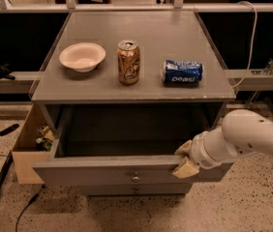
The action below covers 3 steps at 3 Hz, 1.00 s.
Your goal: Open top drawer
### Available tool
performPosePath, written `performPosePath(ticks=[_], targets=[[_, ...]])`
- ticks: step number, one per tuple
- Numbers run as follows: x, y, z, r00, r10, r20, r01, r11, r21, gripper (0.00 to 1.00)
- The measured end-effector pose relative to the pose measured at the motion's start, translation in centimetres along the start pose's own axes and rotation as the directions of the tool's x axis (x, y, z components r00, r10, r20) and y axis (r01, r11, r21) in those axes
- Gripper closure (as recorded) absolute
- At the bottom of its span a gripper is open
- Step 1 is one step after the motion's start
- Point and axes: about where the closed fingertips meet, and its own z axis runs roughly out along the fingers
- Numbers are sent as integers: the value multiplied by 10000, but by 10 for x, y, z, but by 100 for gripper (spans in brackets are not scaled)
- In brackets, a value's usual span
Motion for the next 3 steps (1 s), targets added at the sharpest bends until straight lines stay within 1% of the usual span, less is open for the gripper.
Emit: performPosePath(ticks=[1,2,3], targets=[[0,0,0,10000,0,0,0,10000,0,11],[0,0,0,10000,-1,0,1,10000,-1,8],[15,23,-3,9999,-111,28,111,9998,-163,31]])
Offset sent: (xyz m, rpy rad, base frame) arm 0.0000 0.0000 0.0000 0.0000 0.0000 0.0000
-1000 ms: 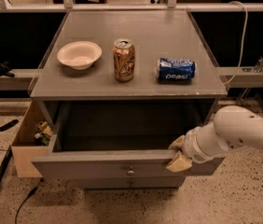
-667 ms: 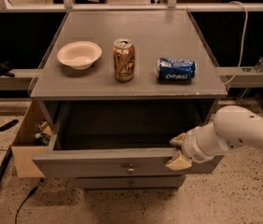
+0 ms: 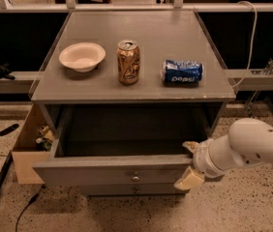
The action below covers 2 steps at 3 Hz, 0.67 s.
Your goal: Open top drawer
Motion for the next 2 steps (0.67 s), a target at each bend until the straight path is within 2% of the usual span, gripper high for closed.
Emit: performPosePath(ticks=[1,2], targets=[[-2,-1,-4,10000,-2,2,2,10000,3,54],[-13,35,-16,9988,-291,383,291,9996,8,85]])
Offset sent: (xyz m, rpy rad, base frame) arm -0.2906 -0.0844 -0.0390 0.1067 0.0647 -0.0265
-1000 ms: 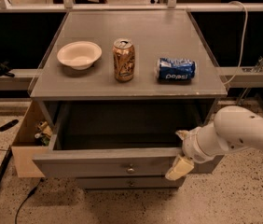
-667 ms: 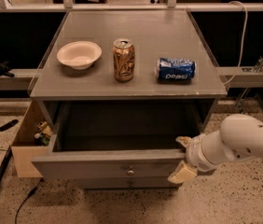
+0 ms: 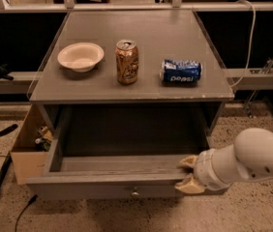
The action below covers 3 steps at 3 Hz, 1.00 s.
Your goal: Open top drawer
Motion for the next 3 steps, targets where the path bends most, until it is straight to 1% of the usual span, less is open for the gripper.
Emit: performPosePath(ticks=[1,2,3], targets=[[-1,0,-3,10000,-1,1,1,10000,2,100],[-5,5,-7,9999,-102,82,101,9999,140,100],[-5,5,-7,9999,-103,81,102,9999,140,82]])
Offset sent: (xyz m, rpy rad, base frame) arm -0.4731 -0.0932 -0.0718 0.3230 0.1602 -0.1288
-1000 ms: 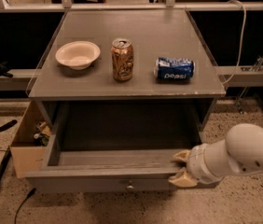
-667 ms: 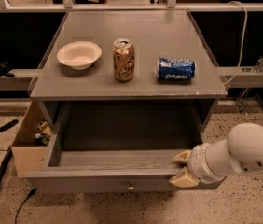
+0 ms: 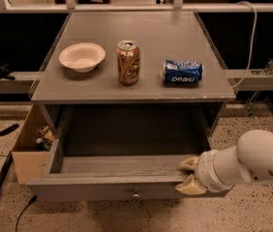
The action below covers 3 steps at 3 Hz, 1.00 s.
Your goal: Open top drawer
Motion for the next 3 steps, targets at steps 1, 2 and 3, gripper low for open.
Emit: performPosePath(ticks=[1,2,3], targets=[[0,0,0,10000,0,0,0,10000,0,51],[0,0,0,10000,-1,0,1,10000,0,28],[0,0,0,10000,-1,0,1,10000,0,5]])
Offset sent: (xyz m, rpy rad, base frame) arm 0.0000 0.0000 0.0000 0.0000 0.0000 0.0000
